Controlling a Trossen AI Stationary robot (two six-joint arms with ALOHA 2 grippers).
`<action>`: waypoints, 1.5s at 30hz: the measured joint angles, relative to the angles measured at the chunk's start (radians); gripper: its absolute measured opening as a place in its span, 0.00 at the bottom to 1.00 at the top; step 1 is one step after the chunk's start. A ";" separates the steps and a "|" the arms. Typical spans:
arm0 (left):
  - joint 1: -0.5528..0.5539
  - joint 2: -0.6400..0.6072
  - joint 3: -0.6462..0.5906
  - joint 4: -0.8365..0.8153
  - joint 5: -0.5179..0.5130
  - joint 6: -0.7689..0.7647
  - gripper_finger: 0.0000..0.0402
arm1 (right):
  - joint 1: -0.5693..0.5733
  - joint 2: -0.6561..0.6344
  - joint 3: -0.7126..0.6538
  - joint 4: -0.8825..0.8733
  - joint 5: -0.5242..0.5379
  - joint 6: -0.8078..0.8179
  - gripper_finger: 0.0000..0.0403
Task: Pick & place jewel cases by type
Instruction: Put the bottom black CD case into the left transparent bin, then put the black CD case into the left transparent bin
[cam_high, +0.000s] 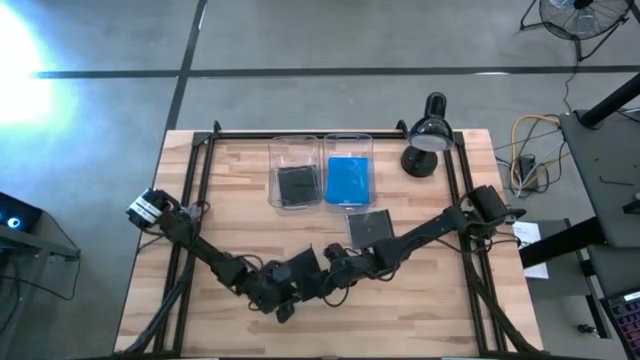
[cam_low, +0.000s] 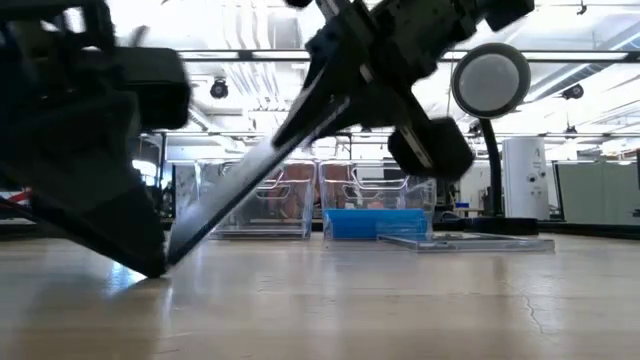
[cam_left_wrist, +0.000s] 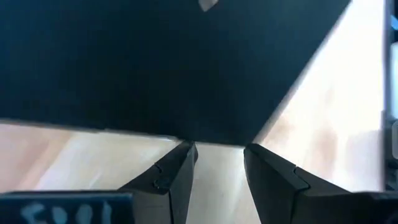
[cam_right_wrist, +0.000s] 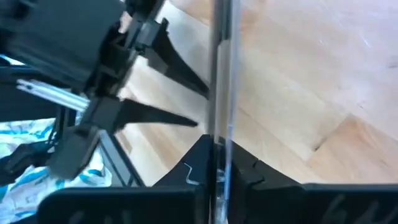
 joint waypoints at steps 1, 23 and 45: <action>-0.025 -0.014 0.000 -0.027 -0.050 -0.027 0.32 | -0.003 -0.014 0.000 -0.005 0.003 -0.017 0.03; -0.353 -0.209 -0.005 -0.642 -0.522 -0.970 0.32 | -0.593 -0.087 0.147 -0.121 -0.201 -0.240 0.18; -0.333 -0.318 -0.005 -0.679 -0.590 -0.814 0.32 | -0.429 -0.134 0.527 -1.022 -0.053 -0.591 0.56</action>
